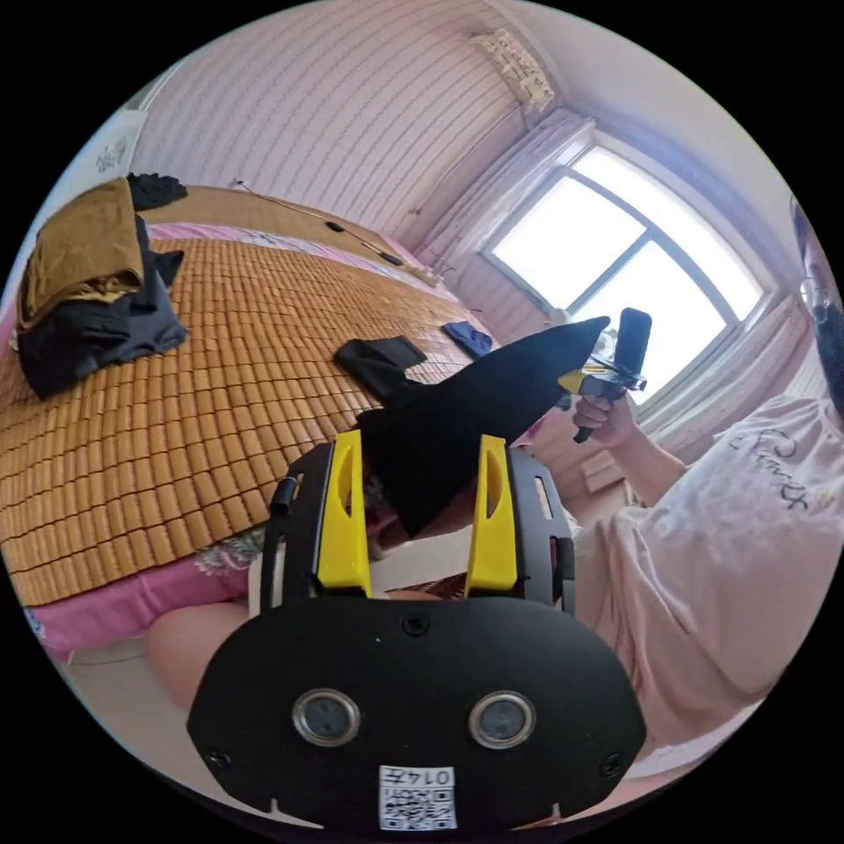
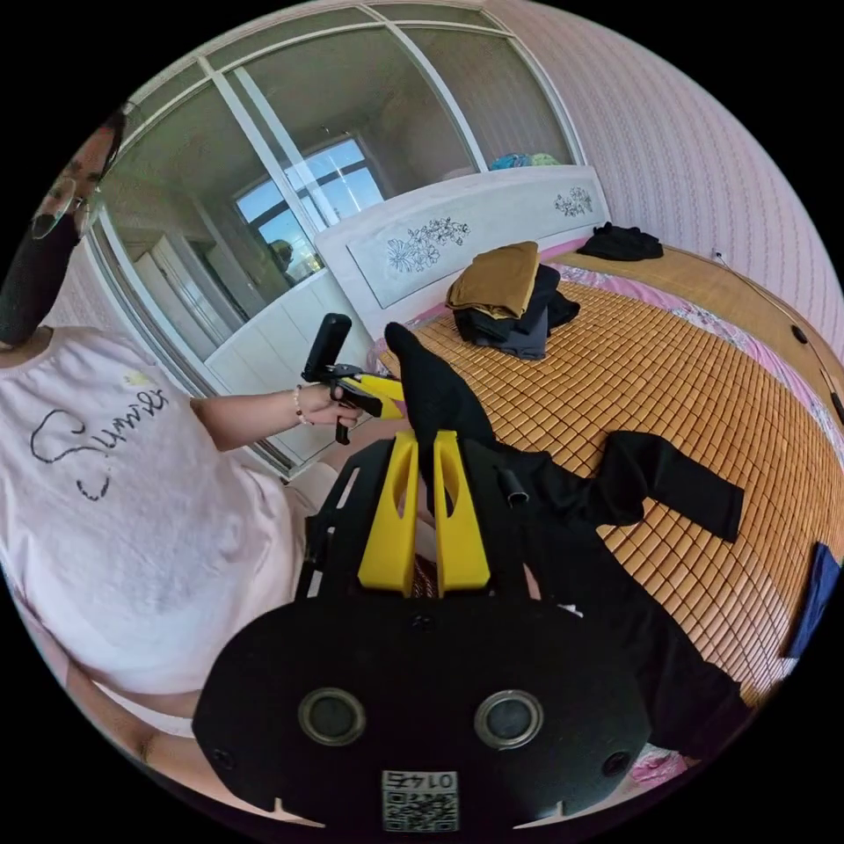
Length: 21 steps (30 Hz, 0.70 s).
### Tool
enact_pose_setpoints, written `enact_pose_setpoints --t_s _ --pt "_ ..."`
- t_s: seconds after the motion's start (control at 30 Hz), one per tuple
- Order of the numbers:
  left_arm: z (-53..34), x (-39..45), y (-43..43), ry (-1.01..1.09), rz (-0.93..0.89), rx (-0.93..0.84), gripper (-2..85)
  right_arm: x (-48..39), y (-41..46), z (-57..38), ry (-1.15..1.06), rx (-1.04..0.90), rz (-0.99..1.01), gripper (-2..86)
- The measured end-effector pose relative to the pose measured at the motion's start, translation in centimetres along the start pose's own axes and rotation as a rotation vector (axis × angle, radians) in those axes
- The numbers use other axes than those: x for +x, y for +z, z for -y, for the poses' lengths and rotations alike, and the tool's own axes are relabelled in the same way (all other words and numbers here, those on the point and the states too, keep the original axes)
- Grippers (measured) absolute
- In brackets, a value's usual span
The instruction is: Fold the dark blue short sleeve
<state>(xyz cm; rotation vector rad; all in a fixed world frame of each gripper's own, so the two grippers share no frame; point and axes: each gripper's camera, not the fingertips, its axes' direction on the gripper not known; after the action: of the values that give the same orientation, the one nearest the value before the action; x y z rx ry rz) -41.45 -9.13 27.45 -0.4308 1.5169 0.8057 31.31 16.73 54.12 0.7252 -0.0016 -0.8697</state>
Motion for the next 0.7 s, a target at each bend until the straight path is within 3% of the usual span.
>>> enact_pose_setpoints --t_s 0.27,0.43,0.57,0.7 --pt "-0.8 0.6 6.8 0.012 -0.296 -0.037 25.2 -1.7 -5.7 -3.0 -0.038 0.144 -0.017 1.9" --pt "-1.7 0.4 10.3 -0.052 -0.354 -0.083 23.6 -2.1 -6.7 -4.4 -0.084 0.164 -0.003 1.9" --pt "-2.8 0.6 12.5 -0.073 -0.569 -0.067 18.0 -1.5 -8.1 -6.4 -0.114 0.196 0.046 2.0" --pt "-3.6 2.6 11.7 0.039 -0.594 -0.003 1.7 1.2 -9.7 -10.3 0.014 0.234 -0.045 2.6"
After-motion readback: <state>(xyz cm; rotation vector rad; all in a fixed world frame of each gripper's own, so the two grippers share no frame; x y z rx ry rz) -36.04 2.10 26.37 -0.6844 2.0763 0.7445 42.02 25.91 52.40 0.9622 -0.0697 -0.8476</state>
